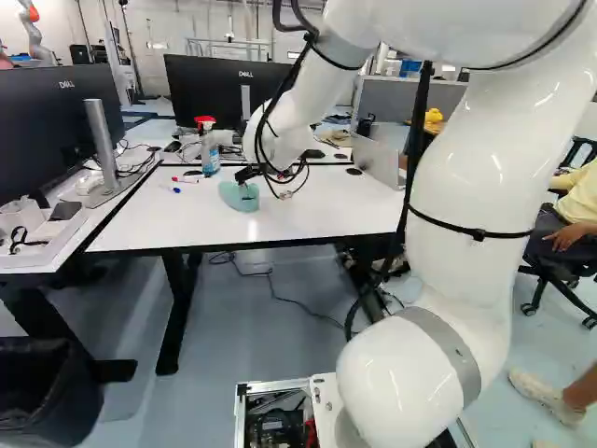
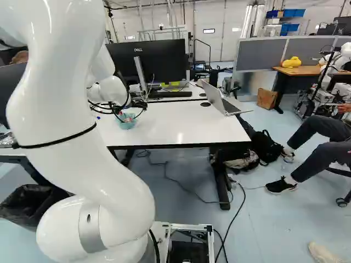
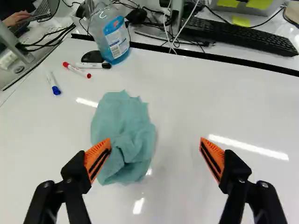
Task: Clean the table with the green towel
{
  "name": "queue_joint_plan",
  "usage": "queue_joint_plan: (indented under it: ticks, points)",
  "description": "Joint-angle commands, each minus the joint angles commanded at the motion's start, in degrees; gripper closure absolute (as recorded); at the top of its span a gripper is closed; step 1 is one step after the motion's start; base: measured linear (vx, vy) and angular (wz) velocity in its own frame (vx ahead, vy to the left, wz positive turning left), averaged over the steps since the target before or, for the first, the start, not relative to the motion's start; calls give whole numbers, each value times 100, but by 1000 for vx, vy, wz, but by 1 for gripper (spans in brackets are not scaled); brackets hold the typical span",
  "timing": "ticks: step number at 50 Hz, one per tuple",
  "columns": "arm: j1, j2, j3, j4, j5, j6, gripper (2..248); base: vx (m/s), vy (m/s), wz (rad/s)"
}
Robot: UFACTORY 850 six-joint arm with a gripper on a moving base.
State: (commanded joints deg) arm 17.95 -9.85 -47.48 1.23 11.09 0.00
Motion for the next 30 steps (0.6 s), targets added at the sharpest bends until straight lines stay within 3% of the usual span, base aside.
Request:
queue_joint_plan:
  ticks: [30]
  points:
    - [-676,974,1601,-47,1466,0,3,0,0,0]
